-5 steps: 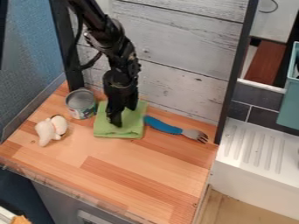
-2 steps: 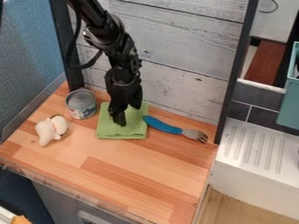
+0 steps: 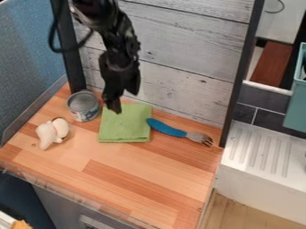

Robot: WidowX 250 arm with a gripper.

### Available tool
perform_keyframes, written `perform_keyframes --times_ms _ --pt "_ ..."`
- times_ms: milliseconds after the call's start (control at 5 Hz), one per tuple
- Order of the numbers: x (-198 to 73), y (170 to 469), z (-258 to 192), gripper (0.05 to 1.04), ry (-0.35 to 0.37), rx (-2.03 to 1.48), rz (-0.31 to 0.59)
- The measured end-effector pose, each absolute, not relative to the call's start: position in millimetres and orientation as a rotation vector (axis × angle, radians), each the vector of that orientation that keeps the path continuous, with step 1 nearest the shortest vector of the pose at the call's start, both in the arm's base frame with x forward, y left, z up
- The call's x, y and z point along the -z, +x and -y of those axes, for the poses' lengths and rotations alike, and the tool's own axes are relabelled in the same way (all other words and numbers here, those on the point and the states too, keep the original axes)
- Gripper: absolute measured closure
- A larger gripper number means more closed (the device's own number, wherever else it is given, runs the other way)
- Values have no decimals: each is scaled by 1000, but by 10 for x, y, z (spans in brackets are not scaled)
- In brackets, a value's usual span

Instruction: Move the cloth to the upper middle of the table

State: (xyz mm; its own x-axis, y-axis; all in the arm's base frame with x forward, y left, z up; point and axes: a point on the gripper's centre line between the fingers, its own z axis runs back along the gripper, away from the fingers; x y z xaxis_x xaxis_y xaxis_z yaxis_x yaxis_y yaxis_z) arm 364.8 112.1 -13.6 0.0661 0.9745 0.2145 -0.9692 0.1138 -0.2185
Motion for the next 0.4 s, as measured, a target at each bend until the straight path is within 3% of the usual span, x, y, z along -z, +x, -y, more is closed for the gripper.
perform_keyframes --times_ms 400 --pt "112 3556 -1104 83 9 -1382 311"
